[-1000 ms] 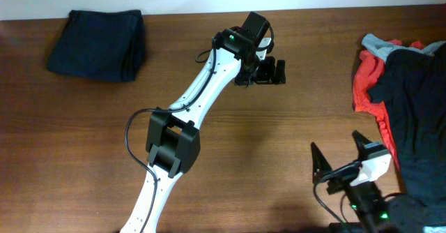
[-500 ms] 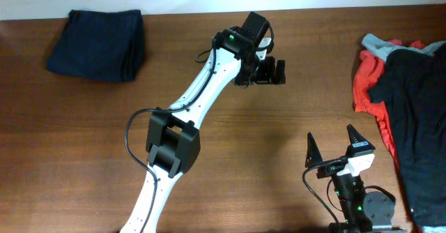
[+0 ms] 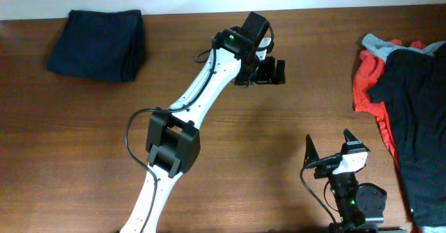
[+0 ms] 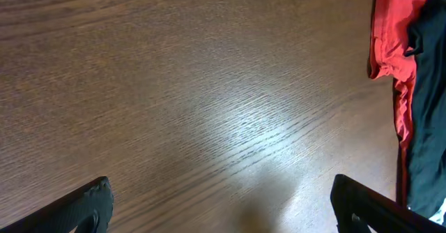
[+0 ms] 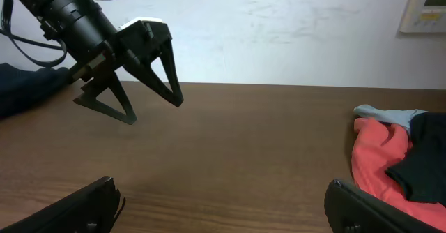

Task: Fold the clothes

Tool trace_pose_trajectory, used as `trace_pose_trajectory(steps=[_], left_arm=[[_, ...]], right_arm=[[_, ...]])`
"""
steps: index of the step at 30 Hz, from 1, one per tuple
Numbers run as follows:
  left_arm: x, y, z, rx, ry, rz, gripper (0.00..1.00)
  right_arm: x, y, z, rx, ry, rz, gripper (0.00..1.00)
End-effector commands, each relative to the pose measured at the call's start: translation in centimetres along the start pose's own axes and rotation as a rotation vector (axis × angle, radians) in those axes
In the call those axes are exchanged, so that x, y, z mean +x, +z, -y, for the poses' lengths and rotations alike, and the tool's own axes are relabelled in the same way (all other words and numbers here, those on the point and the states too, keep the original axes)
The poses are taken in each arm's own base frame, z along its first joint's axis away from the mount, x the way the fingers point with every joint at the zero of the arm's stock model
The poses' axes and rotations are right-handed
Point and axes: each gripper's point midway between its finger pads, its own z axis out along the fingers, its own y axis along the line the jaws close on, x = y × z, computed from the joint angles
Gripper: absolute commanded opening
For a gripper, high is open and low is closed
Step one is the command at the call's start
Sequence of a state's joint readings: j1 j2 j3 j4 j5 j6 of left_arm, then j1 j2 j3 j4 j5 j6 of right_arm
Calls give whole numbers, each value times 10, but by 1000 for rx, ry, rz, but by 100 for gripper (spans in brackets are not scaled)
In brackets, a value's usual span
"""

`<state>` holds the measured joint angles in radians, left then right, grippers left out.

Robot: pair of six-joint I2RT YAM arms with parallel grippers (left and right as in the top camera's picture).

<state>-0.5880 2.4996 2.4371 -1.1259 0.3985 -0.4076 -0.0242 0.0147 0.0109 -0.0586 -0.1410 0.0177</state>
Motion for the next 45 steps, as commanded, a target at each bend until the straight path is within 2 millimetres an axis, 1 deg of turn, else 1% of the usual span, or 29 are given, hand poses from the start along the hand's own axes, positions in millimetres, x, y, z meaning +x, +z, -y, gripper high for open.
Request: trace_pose_trajectory(steps=[1,14,17,23,25,28,30,32,35,36,38,39,40,41,42,43,45], left_arm=[[-7,-18,9,9,28,40,100],[-7,-18,9,9,28,40,99],[-3,-18,7,1,20,23,99],[-9,-20,1,-17,18,45,100],[-12,-23,-2,-11,11,52,99],[-21,-37,-3,31,1,74,99],[-35,-53,-2,84,-3,113,99],[-47,-75,-4,135,-12,148,99],[-59,-122,-4,199,-14,217,99],[-63,-143,-4,213,-12,249,99],[-67,-200,-5,226,-4,346,99],[-67,-220,-5,225,9,382,99],[-66,-249,-4,218,38,436,99],[-64,-269,-4,205,61,475,100],[-61,-282,-6,184,63,500,99],[-51,-312,-13,114,42,552,99],[-33,-340,-23,18,4,591,99]], right_arm=[[2,0,2,14,-5,-2,99],[2,0,2,14,-5,-2,99],[2,0,2,14,-5,-2,99],[2,0,2,14,-5,-2,99],[2,0,2,14,-5,-2,99],[2,0,2,14,-5,-2,99],[2,0,2,14,-5,-2,99],[2,0,2,14,-5,-2,99],[2,0,2,14,-5,-2,99],[2,0,2,14,-5,-2,99],[2,0,2,14,-5,-2,99],[2,0,2,14,-5,-2,99],[2,0,2,14,-5,-2,99],[2,0,2,14,-5,-2,99],[2,0,2,14,-5,-2,99],[2,0,2,14,-5,-2,99],[2,0,2,14,-5,-2,99]])
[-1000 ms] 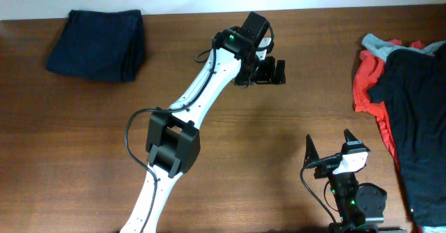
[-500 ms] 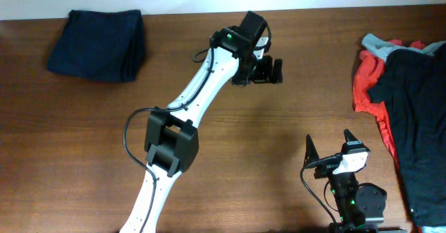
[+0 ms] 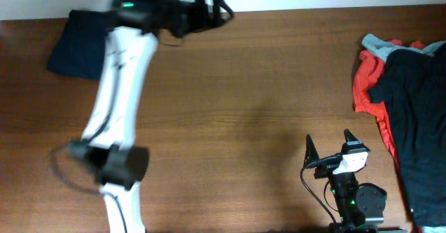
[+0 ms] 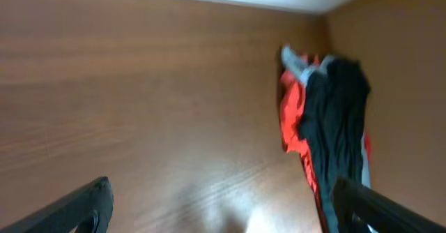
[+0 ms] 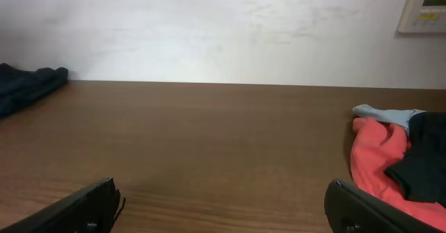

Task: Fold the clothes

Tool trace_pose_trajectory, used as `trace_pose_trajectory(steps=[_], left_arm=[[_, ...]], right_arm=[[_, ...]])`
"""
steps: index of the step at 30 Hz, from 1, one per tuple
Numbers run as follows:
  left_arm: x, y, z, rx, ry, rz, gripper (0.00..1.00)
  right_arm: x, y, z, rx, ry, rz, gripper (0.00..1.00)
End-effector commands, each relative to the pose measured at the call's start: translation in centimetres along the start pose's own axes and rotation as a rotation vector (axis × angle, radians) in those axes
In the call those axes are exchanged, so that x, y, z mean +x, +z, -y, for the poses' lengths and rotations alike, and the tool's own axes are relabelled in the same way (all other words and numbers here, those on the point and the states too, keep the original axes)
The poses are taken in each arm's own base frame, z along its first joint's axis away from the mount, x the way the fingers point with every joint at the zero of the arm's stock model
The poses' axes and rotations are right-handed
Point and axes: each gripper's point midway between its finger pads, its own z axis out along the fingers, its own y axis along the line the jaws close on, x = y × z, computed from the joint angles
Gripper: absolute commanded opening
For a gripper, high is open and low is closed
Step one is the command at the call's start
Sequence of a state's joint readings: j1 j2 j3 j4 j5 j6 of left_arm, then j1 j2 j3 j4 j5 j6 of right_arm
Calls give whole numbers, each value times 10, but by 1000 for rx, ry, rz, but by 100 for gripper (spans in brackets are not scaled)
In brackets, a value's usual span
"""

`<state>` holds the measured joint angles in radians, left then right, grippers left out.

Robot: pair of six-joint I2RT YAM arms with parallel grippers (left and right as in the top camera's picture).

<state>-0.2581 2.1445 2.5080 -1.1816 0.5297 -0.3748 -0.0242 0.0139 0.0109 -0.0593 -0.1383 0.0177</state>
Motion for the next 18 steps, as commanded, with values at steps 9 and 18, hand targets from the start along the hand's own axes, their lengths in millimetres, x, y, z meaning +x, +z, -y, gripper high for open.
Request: trace_pose_trajectory(steps=[9,18], left_arm=[[58,-223,18,-452,76,259,99],[102,-260,19,-467,89,296,99]], right_arm=[[2,0,2,11,-5,-2,99],[2,0,2,11,-5,-2,99]])
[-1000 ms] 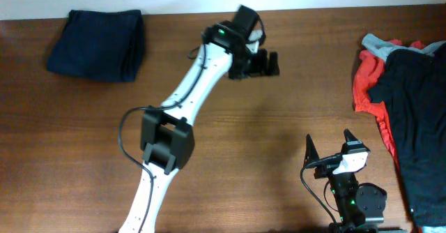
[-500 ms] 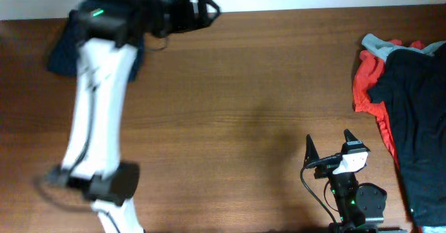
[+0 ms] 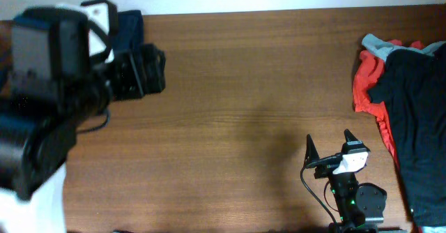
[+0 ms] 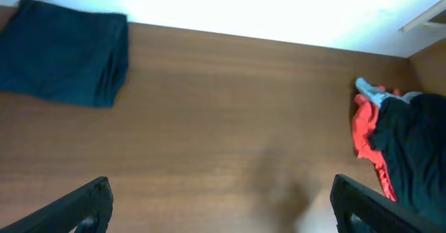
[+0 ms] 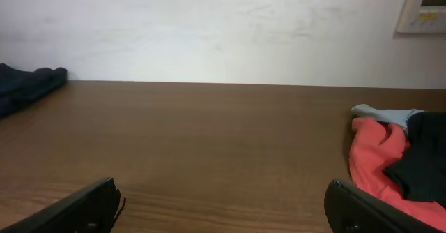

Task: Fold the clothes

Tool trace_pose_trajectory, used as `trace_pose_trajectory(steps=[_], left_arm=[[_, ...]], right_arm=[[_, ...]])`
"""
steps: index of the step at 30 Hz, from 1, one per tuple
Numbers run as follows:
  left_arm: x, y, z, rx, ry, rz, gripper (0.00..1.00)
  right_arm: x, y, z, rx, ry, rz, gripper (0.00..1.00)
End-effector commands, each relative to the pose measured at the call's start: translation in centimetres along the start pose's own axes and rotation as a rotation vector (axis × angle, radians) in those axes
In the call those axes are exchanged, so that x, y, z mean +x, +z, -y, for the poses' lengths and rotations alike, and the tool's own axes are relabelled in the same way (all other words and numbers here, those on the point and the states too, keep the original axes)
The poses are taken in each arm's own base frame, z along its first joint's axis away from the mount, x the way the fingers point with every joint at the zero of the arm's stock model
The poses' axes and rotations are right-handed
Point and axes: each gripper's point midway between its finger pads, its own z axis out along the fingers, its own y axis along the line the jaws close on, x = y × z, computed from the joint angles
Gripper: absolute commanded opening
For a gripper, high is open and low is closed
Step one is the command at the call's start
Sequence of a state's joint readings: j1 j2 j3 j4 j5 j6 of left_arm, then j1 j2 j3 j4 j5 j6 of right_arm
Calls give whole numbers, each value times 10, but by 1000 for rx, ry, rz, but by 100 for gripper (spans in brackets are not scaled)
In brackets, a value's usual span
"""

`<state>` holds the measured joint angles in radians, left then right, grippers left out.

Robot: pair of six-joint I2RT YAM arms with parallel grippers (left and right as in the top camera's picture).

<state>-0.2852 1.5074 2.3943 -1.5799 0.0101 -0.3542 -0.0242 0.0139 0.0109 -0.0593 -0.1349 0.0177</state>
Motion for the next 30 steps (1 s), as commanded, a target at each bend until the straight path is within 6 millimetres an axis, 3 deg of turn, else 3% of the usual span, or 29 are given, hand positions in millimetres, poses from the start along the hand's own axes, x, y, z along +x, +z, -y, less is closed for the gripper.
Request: trace_pose_trajectory(steps=[1,8,13,18,21,30], left_arm=[[15,-4,-14,-48,21,18,99],[52,45,-50,-152,19,76,99],[117,104,-84,-218,23,55,99],[175,148,-111,-236,22,71,99],[200,166,-121,-231,18,111,99],[240,194,-137,-182,-2,260,99]], right_arm=[[2,0,1,8,-5,-2,99],[2,0,1,8,-5,-2,99],[2,0,1,8,-5,-2,99],[2,0,1,8,-5,-2,99],[2,0,1,8,-5,-2,99],[2,0,1,8,-5,-2,99]])
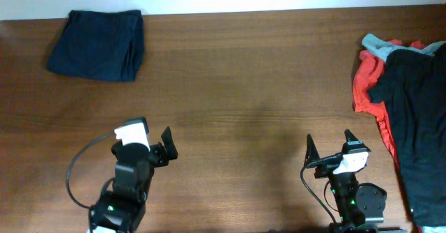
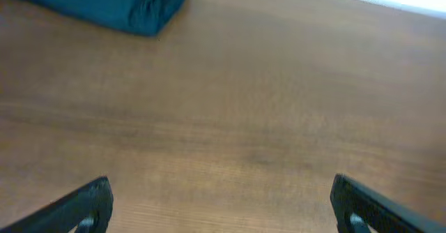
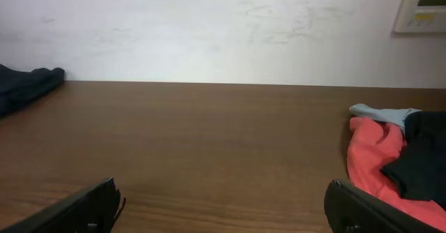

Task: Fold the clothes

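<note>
A folded dark navy garment (image 1: 94, 44) lies at the table's far left, also in the left wrist view. An unfolded pile sits at the right edge: a black shirt (image 1: 418, 100) over a red garment (image 1: 366, 86) and a grey-blue piece (image 1: 380, 46). My left gripper (image 1: 143, 149) is tucked at the front left, open and empty, low over bare wood (image 2: 223, 212). My right gripper (image 1: 329, 146) sits at the front right, open and empty (image 3: 223, 212), with the red garment (image 3: 380, 163) to its right.
The brown wooden table (image 1: 244, 72) runs between the folded garment and the pile. A white wall stands behind the table's far edge, with a white box (image 3: 425, 6) mounted on it at the right.
My left arm was raised high over the table's left part, looking down on the whole table. It is now folded down at the front left, gripper low and open. The right arm has not moved.
My left gripper stood open and empty over the far middle of the table. Then it was at the far left by the folded navy garment, then high near the overhead camera, and now it is tucked at the front left. Right arm and clothes stayed put.
</note>
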Tool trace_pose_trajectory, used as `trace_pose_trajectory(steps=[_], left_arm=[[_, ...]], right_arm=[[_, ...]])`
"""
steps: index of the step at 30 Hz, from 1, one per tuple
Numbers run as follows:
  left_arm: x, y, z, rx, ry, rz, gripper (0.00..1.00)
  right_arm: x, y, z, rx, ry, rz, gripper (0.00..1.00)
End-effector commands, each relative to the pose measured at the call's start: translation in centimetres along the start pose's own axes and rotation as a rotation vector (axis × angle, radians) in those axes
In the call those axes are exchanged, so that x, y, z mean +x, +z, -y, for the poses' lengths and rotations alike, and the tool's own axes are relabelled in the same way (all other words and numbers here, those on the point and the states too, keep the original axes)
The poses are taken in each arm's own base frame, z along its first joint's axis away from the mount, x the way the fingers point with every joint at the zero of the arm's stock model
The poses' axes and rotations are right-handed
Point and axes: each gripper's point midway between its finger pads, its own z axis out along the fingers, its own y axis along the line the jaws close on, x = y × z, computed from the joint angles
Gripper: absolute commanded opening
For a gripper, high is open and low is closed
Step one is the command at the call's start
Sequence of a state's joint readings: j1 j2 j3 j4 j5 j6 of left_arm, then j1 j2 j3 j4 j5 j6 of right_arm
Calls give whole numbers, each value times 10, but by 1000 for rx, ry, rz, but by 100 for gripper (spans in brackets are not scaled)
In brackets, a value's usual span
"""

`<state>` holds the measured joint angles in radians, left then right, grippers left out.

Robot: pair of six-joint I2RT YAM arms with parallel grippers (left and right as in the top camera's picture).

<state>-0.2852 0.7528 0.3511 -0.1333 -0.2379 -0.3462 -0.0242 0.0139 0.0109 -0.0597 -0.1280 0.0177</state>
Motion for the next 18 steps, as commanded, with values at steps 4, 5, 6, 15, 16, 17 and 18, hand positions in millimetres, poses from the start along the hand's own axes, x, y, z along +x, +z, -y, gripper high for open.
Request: trace_pose_trajectory(steps=[4,5,6,15,16,17,18], left_arm=[[28,5,-11,19,-10,86,99],[30,5,-11,23,-13,98,99],[32,5,-12,26,-15,105,99],[49,2,-19,33,-23,136,99],[47,1,-21,22,-25,144,99],[45,0,-24,11,-28,153,99],[43,-2,-26,1,-32,164,99]], right_arm=[[2,0,0,1,-5,-2,99],[2,0,0,1,-5,-2,99],[2,0,0,1,-5,-2,99],[2,0,0,1,-5,-2,99],[2,0,0,1,-5,-2,99],[2,0,0,1,-5,-2,99],[2,0,0,1,-5,-2,99]])
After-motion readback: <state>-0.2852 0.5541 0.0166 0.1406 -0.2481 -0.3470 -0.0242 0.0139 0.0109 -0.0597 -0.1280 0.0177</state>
